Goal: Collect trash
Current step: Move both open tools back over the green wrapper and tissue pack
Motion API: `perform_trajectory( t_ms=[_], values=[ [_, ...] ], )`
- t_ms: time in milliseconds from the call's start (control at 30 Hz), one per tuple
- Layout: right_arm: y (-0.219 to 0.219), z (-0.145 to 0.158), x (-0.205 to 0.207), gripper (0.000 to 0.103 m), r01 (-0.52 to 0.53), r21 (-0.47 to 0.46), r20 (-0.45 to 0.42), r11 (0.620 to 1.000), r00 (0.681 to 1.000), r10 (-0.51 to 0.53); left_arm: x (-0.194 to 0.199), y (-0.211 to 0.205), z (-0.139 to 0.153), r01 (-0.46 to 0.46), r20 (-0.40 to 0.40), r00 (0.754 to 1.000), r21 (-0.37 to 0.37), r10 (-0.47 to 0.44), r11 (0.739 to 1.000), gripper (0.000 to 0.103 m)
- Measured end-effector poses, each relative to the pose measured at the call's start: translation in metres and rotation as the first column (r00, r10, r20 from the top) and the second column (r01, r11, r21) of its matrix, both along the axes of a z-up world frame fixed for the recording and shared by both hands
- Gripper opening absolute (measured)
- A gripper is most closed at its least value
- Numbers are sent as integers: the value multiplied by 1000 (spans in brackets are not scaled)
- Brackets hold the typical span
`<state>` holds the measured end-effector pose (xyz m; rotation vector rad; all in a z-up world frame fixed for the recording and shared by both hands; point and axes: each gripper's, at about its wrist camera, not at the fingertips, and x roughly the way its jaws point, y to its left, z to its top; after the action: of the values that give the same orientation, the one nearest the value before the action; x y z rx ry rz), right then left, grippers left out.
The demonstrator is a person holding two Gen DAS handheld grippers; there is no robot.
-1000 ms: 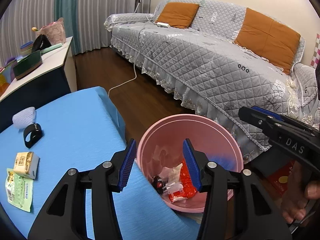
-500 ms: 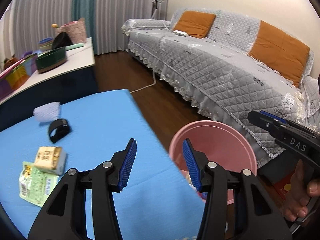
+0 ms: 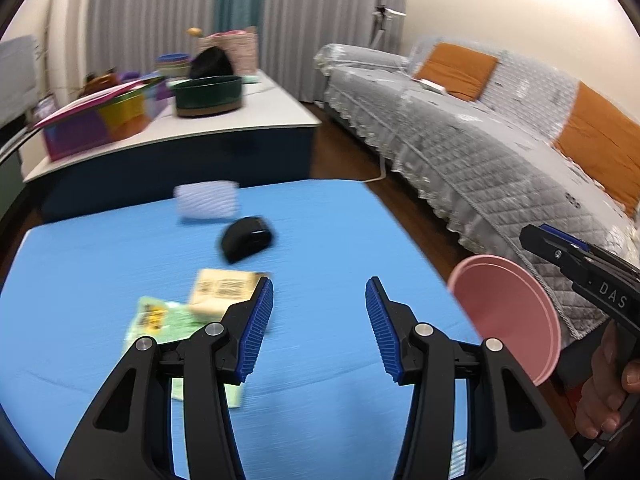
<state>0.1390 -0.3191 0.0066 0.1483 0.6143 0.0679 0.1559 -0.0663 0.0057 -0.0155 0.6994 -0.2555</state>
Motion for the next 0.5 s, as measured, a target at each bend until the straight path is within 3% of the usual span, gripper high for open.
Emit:
perform_trajectory(
  t_ms=[300,500],
  values=[
    [66,-7,22,41,-131,-32,-3,991,991,131,-2,85,-6,-169,-25,985,-19,169,985,46],
    [99,-19,41,43,-210,-36,-15,977,978,210,4,121,-17,-252,-52,967,-15,251,968,41]
  ],
)
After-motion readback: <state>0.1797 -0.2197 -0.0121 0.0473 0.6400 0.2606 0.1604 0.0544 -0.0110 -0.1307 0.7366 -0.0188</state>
